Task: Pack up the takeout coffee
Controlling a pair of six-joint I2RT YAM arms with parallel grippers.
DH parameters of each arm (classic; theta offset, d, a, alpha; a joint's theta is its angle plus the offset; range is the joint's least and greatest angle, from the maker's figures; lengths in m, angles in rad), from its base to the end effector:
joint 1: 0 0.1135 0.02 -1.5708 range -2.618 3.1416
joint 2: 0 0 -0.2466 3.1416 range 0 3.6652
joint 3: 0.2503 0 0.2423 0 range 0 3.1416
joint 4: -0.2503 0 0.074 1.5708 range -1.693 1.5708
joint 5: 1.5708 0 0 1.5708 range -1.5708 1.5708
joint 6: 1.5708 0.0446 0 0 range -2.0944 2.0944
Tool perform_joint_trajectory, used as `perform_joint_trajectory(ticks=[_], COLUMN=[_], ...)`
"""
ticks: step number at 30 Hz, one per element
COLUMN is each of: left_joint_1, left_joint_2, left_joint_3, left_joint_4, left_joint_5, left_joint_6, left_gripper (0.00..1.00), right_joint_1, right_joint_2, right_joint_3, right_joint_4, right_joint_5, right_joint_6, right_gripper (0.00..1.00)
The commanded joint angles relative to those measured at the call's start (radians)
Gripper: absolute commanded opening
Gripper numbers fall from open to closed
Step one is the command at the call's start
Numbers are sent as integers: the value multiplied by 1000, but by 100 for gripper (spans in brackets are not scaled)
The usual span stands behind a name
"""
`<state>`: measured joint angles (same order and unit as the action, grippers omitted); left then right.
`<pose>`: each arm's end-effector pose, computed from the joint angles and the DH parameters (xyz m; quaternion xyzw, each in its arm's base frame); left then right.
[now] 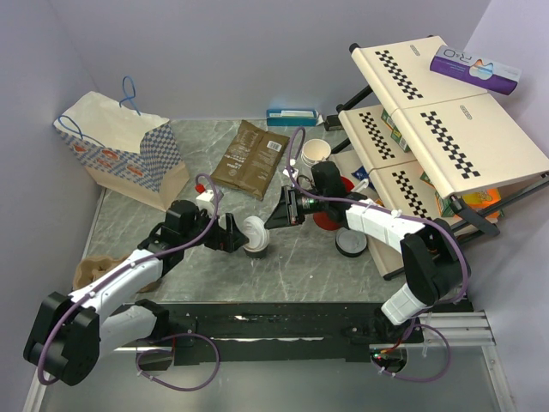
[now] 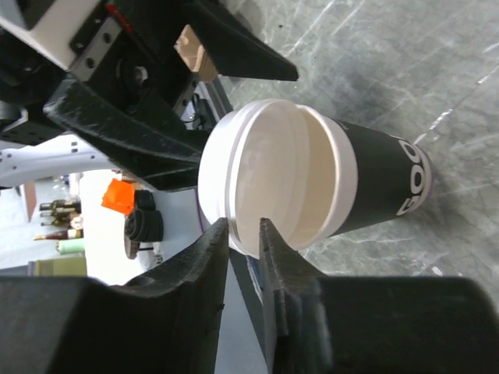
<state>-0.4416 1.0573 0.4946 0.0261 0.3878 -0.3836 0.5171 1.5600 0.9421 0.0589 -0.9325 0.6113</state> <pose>0.1994 -0.1129 0.1949 0.1200 0.8498 -0.3480 0.3772 0.2680 0.1936 0.2197 -0.1808 0.7908 0.5638 0.1555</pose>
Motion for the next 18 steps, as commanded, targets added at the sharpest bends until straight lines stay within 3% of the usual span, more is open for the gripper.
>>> perform_joint_trajectory(ticks=[1,18], left_joint_1=[4,4], left_joint_2=[-28,-28], left_joint_3=[15,45], left_joint_4=[37,72], left_joint_5=[48,89], left_joint_6=[2,35], left_gripper=[99,99], right_joint_1=[-11,-9], right_joint_2=[5,34], right_joint_3=[40,70], right_joint_4=[-25,-114], right_joint_5=[31,93], right_joint_6=[-15,-74], right_gripper=[31,39])
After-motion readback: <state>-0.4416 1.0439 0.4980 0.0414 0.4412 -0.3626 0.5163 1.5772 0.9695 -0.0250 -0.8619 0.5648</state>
